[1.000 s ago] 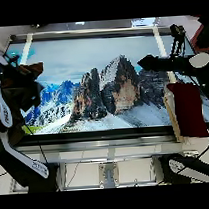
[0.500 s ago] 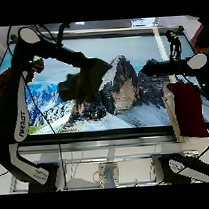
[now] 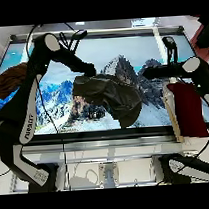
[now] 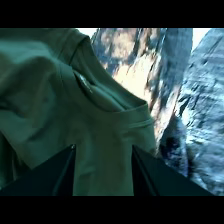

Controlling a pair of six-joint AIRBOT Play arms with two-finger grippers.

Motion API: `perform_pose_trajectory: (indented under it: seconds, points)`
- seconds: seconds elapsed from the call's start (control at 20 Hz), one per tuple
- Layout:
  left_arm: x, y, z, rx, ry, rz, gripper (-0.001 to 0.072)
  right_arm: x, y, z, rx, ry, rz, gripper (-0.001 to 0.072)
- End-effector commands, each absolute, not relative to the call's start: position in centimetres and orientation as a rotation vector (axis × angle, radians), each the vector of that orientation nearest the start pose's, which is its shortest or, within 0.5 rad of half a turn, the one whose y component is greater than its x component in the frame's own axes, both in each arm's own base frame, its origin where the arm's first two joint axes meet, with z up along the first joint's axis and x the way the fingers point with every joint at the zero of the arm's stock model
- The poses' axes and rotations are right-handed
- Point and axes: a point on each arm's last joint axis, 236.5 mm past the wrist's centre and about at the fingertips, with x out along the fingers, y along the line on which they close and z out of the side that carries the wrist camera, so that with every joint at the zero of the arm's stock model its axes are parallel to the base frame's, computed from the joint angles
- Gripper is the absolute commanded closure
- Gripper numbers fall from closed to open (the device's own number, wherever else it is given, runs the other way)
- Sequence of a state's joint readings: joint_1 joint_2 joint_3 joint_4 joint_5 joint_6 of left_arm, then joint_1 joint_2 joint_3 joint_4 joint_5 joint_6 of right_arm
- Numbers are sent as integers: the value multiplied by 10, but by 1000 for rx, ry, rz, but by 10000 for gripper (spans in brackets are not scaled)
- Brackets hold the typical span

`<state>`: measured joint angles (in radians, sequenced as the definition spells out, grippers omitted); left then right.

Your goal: Fold the shirts.

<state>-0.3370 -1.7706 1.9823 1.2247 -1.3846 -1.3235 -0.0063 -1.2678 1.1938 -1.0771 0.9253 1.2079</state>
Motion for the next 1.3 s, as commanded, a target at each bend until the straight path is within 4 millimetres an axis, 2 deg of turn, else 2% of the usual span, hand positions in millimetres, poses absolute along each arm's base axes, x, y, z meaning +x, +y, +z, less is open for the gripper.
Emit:
perform_pose_trajectory:
  seconds: [0.0,0.15,0.3,0.45,0.55,0.75,0.9,1.0,1.25]
  points:
    - [493,-221,25,152,1210,-495,2,436,101,14,261,1045,393,306]
    - [493,-221,-23,124,1307,-460,2,428,97,-40,281,1180,365,306]
    - [498,-222,-45,122,1321,-453,1,447,81,-57,250,1142,293,306]
    - [509,-225,-45,116,1278,-449,1,472,63,-58,261,1055,192,307]
    - [513,-226,-44,112,1260,-448,1,477,62,-66,269,1050,181,306]
    - [515,-226,-43,109,1253,-448,2,470,73,-96,310,1161,215,305]
    - [513,-226,-44,110,1258,-448,2,483,92,-95,353,1170,289,306]
    - [511,-226,-44,110,1266,-450,2,490,96,-96,362,1194,312,306]
    - [499,-223,-48,120,1320,-453,2,483,100,-116,339,1310,353,308]
